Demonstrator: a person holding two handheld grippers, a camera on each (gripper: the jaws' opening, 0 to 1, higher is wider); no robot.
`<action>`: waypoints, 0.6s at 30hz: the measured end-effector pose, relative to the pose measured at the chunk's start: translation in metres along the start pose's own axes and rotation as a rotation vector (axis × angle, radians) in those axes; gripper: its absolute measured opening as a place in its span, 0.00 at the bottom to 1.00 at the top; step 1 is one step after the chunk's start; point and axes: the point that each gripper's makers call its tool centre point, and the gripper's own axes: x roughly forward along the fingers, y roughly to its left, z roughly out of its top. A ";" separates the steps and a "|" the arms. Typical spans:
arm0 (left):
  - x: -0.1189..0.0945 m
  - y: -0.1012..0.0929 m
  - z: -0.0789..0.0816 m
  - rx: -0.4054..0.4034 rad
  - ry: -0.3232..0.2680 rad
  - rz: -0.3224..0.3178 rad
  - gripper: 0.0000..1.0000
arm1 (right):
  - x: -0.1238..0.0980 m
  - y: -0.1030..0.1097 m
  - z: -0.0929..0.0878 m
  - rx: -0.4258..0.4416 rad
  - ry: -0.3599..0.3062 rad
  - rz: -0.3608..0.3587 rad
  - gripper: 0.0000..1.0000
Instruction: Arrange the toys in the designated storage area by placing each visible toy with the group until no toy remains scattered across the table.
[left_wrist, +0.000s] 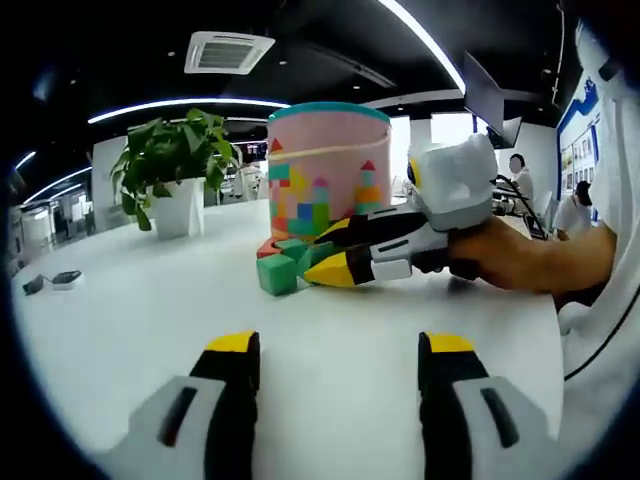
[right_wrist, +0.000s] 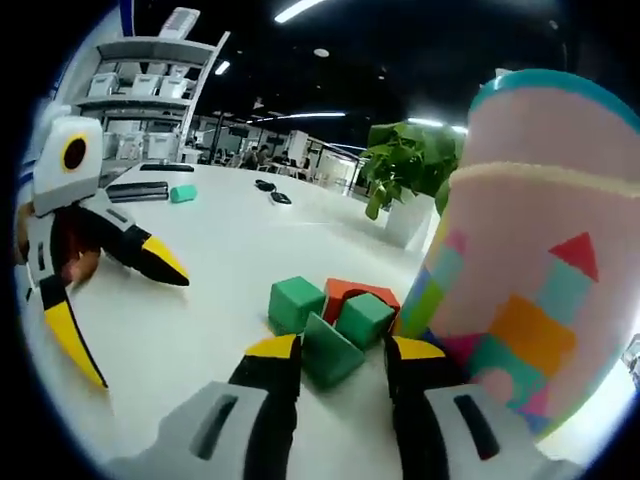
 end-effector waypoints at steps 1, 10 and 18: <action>0.000 0.000 0.000 0.000 0.000 0.000 0.65 | -0.001 0.000 -0.001 0.006 -0.001 0.000 0.34; 0.000 0.000 -0.001 0.003 0.006 0.001 0.65 | -0.003 -0.001 -0.006 -0.001 0.027 -0.025 0.32; 0.000 0.000 -0.002 0.006 0.011 0.000 0.65 | 0.010 0.000 0.003 0.058 0.009 -0.031 0.34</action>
